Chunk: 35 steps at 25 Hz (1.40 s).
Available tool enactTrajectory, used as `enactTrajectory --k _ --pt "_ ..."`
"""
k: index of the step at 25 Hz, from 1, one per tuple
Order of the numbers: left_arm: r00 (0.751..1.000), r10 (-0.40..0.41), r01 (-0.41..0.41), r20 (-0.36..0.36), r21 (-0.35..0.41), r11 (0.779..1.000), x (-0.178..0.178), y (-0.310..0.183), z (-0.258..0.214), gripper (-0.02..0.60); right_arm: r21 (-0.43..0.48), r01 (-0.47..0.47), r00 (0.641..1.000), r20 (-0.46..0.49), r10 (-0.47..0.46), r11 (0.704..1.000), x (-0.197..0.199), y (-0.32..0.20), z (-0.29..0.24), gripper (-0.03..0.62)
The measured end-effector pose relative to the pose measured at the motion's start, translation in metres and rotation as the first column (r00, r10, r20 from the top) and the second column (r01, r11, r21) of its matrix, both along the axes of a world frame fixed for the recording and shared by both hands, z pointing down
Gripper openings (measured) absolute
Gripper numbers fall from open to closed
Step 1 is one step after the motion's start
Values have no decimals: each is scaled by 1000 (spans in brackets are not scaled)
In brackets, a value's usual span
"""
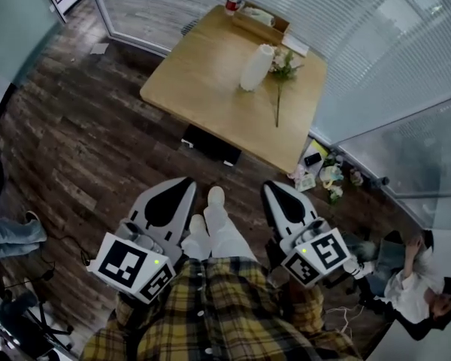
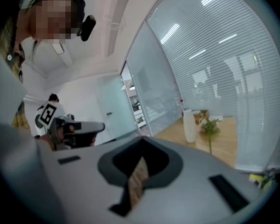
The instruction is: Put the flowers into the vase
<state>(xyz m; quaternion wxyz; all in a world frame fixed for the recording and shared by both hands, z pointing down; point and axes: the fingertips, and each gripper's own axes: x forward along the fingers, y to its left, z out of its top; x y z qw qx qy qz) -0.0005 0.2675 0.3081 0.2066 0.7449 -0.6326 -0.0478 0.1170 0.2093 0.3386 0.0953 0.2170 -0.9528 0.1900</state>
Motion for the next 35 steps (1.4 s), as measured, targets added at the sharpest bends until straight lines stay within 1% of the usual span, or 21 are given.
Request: enactTrajectory --k 6,13,19,22,25,30,35 --pt "1000 -12 12 3 9 1000 -22 -40 3 10 14 -6 1000 8 6 1000 -18 -46 2 14" --pt "999 -26 24 39 67 997 -44 -110 -23 9 57 1 999 41 -3 998 -39 -112 -19 14" --pt "998 -25 19 52 103 994 -43 -162 -39 9 91 -9 998 70 3 996 -33 -165 -36 14" --pt "999 -23 17 45 127 992 -45 -181 -48 9 103 -24 997 75 16 994 -29 -184 -42 14" --pt "999 -21 15 44 128 992 -47 -192 -49 10 101 -37 997 76 30 994 -28 -195 -42 14" --pt "999 5 -10 47 116 993 -55 -215 -46 9 71 -70 995 70 65 995 -32 -213 -32 14" --pt "997 64 -69 46 104 992 -75 -249 -42 10 51 -134 989 63 131 990 -45 -236 -24 14"
